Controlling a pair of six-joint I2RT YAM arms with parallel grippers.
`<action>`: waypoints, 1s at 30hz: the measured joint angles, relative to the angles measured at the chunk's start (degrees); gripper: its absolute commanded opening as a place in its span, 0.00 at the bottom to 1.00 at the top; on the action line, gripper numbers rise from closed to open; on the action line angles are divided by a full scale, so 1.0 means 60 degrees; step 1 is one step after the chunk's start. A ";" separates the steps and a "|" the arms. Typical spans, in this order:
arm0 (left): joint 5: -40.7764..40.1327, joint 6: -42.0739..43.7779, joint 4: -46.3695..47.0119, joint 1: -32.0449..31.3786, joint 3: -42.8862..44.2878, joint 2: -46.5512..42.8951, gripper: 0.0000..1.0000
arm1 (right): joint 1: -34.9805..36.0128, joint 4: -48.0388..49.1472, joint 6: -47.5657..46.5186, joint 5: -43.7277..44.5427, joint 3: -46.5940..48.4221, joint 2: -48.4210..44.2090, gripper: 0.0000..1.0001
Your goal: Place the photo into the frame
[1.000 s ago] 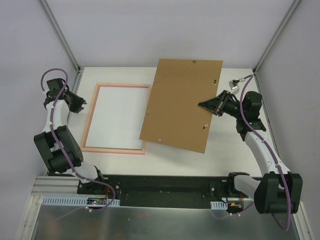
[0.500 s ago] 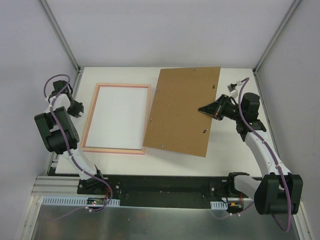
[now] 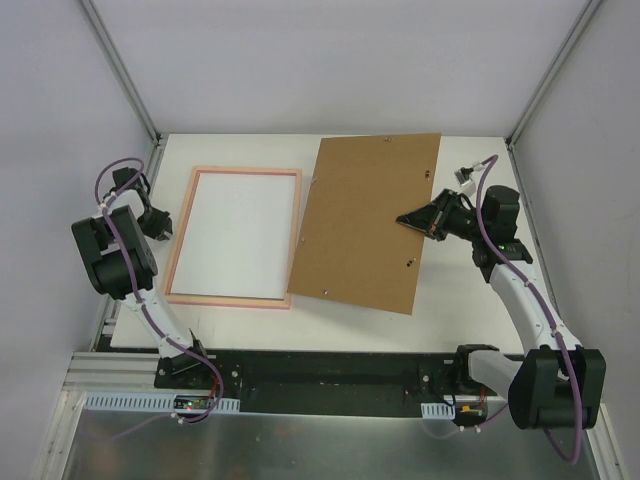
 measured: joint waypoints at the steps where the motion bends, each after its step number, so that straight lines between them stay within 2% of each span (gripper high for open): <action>1: 0.0022 0.0004 0.0047 -0.0007 -0.0044 -0.0015 0.20 | 0.0000 0.0000 0.0000 0.0007 0.0000 0.0000 0.01; 7: 0.0291 0.0047 0.0495 -0.0466 -0.0474 -0.0259 0.20 | 0.0149 -0.0036 -0.0044 0.0244 0.0044 0.0084 0.00; 17: 0.0852 -0.0335 0.1362 -0.2619 -0.1745 -0.1053 0.19 | 0.0634 -0.0273 -0.0255 0.0619 0.0109 0.0674 0.00; 23: 0.1100 -0.0831 0.2014 -0.3592 -0.2820 -0.1756 0.19 | 0.1035 -0.0069 -0.0244 0.0772 0.0109 0.1381 0.01; 30: 0.1450 -0.0871 0.2317 -0.3942 -0.2965 -0.1785 0.20 | 0.1290 0.0317 -0.0259 0.0437 0.0590 0.2903 0.00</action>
